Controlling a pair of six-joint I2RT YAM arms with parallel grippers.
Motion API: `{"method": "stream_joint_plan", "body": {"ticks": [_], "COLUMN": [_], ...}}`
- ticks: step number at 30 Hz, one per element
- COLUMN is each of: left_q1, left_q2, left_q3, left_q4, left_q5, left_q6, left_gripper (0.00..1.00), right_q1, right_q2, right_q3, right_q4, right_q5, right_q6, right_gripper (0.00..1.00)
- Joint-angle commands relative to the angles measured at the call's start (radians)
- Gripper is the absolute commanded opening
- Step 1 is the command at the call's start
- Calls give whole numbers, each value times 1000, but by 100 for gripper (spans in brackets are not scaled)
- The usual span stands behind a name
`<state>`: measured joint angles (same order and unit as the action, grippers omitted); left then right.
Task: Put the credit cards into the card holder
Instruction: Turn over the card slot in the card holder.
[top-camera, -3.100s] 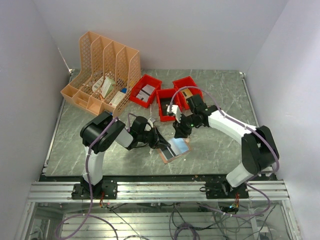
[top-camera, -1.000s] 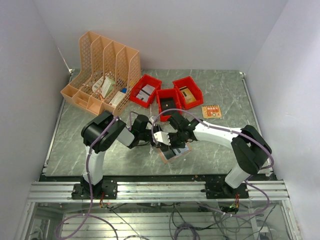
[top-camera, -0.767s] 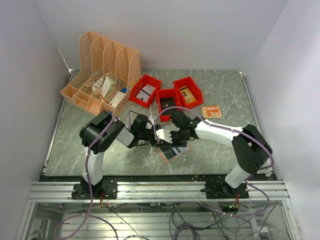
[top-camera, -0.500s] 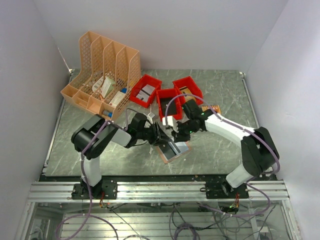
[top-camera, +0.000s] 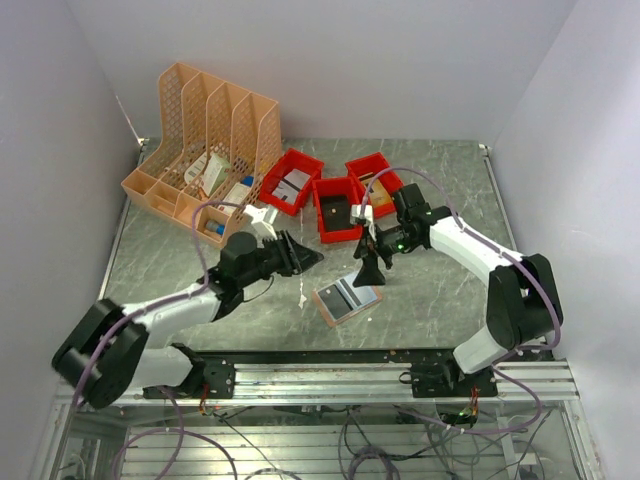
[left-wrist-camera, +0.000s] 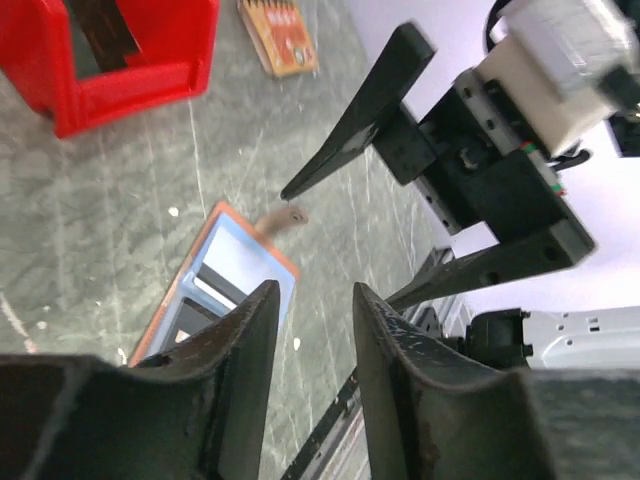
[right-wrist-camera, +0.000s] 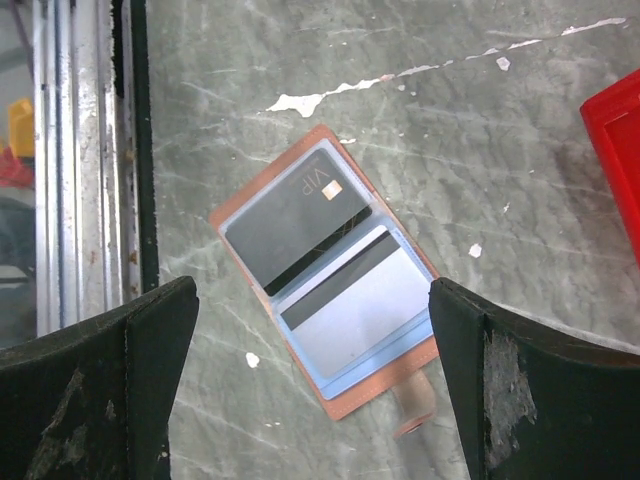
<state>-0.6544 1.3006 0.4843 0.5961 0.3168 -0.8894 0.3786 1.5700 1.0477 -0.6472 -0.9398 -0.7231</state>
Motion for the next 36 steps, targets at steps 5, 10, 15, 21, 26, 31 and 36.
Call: {"method": "stream_joint_plan", "body": {"ticks": [5,10,15,21,26,31,36], "left_q1": [23,-3,-217,-300,-307,-308,-311], "left_q2": [-187,-151,-55,255,455,475,433], "left_q3": [-186,-201,-184,-119,-36,-4,19], "left_q4": [89,106,160,382,501,431,233], "left_q5": [-202,-110,-210,-202,-162,-200,-271], "left_q6": [8,-58,-124,-216,-264,-257,-240], "left_gripper": [98,82,57,32,23,21,21], "right_q1": [-39,-45,-53,-61,-62,-63,-64], "right_q2": [78,161,213,278,293,305,318], "right_q3": [25,66,71,92,92,93,95], "right_q4": [-53,-108,-122,-150,-149,-141,-141], "right_q5": [-31,30,70,73,79,92,99], "right_q6": [79,110,161,185,197,212,220], "right_gripper": [95,84,71,53,48,47,45]}}
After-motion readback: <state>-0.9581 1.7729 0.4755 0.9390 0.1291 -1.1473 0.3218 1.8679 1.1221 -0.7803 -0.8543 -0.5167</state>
